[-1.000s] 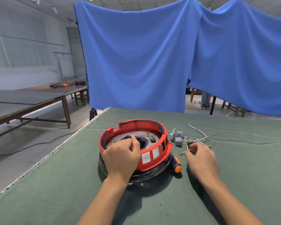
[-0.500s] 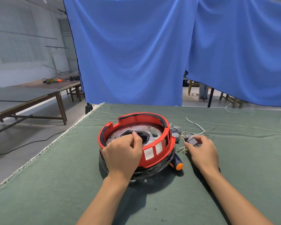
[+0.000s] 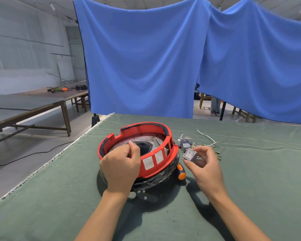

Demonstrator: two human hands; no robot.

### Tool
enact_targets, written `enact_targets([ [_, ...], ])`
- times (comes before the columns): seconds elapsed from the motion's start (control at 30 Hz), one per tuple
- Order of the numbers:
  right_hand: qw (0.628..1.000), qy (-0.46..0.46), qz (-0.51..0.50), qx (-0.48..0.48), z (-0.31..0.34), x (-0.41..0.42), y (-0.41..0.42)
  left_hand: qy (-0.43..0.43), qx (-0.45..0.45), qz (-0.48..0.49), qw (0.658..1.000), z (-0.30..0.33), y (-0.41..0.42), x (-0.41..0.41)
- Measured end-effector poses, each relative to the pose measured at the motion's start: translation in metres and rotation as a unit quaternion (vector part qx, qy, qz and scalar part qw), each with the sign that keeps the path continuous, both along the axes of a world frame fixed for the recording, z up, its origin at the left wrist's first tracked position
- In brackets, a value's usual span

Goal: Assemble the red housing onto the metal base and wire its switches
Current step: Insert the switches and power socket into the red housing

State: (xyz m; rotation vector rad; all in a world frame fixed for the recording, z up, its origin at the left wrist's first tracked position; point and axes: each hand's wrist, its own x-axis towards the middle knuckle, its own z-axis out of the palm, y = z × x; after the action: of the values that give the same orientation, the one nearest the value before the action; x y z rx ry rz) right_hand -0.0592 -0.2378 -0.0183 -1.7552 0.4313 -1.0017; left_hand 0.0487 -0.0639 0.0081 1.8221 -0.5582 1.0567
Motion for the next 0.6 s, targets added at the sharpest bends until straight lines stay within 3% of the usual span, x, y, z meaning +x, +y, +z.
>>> enact_targets([
  [0.47,0.996,0.036,0.065,-0.044,0.001,0.004,0.012,0.057,0.035,0.001,0.998,-0.007,-0.002,0.012],
  [0.6,0.985,0.099,0.106,-0.089,-0.002,0.006,0.015,0.066,0.029,0.000,0.997,-0.004,0.000,0.015],
])
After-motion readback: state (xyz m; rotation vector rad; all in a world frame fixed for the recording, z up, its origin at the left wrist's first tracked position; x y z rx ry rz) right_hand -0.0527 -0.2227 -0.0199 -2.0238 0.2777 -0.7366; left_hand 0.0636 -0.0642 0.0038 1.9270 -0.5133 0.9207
